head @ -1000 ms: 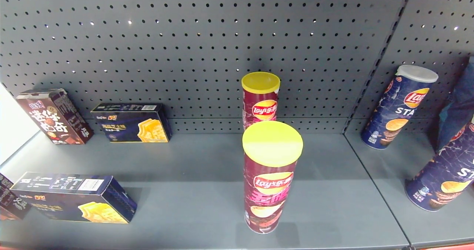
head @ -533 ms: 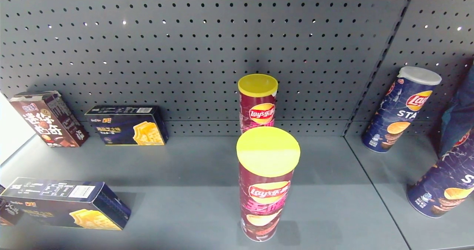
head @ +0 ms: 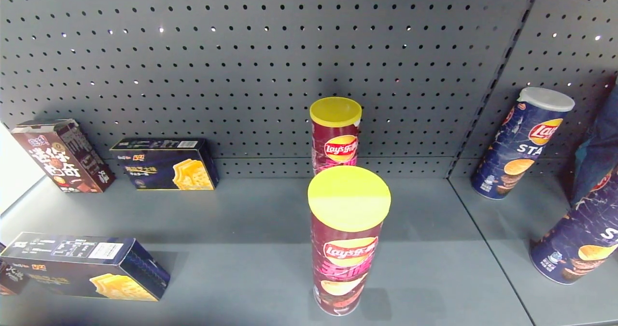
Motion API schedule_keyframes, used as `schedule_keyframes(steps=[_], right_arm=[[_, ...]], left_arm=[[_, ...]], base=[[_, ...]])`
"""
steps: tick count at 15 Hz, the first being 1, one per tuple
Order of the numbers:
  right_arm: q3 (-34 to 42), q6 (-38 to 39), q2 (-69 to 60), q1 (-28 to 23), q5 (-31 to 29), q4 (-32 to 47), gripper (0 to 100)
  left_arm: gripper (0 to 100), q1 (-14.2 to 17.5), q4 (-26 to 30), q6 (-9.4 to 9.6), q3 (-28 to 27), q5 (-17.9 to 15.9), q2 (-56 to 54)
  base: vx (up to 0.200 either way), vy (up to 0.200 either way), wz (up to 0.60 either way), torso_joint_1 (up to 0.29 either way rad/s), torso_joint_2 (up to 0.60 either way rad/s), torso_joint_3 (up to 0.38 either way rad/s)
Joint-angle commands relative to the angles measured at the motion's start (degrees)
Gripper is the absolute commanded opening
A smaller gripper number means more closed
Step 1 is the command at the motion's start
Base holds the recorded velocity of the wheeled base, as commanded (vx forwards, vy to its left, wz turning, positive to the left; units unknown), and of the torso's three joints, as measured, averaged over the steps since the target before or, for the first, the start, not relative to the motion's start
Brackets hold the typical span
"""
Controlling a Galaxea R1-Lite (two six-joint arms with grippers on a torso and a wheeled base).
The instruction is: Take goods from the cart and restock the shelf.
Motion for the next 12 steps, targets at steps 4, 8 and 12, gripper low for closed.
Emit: schedule_keyframes(steps=[4,8,12], right_arm=[[0.0,-0.1,0.0,0.0,0.0,0.0,100],[0.0,-0.1,0.1,0.0,0.0,0.0,100],[0.0,0.0,0.1,0.0,0.0,0.0,100]], left_arm=[[100,0.0,0.0,0.15,0.0,-0.1,0.1],[100,-0.1,0.0,0.33,0.0,-0.3,0.1],[100,0.0,0.0,0.24,0.0,-0.2,0.1]], base=[[0.0,0.0,0.0,0.0,0.0,0.0],[0.0,0.0,0.0,0.0,0.0,0.0],[0.0,0.0,0.0,0.0,0.0,0.0]])
